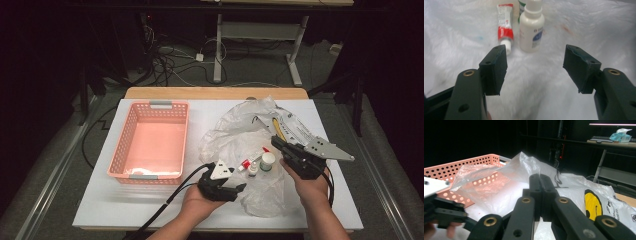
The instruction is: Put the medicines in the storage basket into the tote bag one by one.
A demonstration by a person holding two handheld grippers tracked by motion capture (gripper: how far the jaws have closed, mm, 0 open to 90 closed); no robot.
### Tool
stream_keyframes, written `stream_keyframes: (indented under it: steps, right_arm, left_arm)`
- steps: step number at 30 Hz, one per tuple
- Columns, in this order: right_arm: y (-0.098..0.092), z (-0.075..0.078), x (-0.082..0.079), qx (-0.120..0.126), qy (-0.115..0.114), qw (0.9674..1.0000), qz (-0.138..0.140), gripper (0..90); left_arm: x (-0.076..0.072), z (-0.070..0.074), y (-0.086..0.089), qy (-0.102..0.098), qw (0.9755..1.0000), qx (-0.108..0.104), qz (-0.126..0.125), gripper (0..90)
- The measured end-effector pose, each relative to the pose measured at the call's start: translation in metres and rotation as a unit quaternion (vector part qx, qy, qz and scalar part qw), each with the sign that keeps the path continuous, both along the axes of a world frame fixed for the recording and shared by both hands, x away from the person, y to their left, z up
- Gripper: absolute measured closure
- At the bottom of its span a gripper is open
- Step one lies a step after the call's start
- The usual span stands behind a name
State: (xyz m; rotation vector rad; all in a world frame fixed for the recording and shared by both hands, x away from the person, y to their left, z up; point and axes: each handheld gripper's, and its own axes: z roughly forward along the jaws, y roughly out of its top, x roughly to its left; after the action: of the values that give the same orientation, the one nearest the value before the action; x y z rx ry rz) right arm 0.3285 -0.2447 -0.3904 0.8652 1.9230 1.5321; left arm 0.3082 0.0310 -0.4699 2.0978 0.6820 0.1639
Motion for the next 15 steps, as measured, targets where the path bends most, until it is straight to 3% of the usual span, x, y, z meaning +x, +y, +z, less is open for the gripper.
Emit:
stream_keyframes:
  steps: [7, 10, 12, 15]
  right_arm:
    - [0.0, 0.0, -0.001, -0.001, 0.0, 1.0, -0.002, 90.0]
    - [0.0, 0.0, -0.001, 0.001, 0.003, 1.0, -0.003, 90.0]
    - [0.0, 0.0, -0.001, 0.0, 0.002, 1.0, -0.004, 90.0]
    - [-0.001, 0.0, -0.001, -0.001, 0.001, 1.0, -0.004, 90.0]
  left_arm:
    - [-0.019, 0.0, 0.025, 0.001, 0.9999, 0.01, 0.008, 35.5]
    - [-0.024, -0.006, 0.034, -0.001, 0.9997, 0.017, 0.02, 35.5]
    - [-0.025, -0.011, 0.039, 0.009, 0.9994, 0.015, 0.031, 35.4]
    - [-0.023, -0.016, 0.039, 0.015, 0.9983, 0.041, 0.038, 31.5]
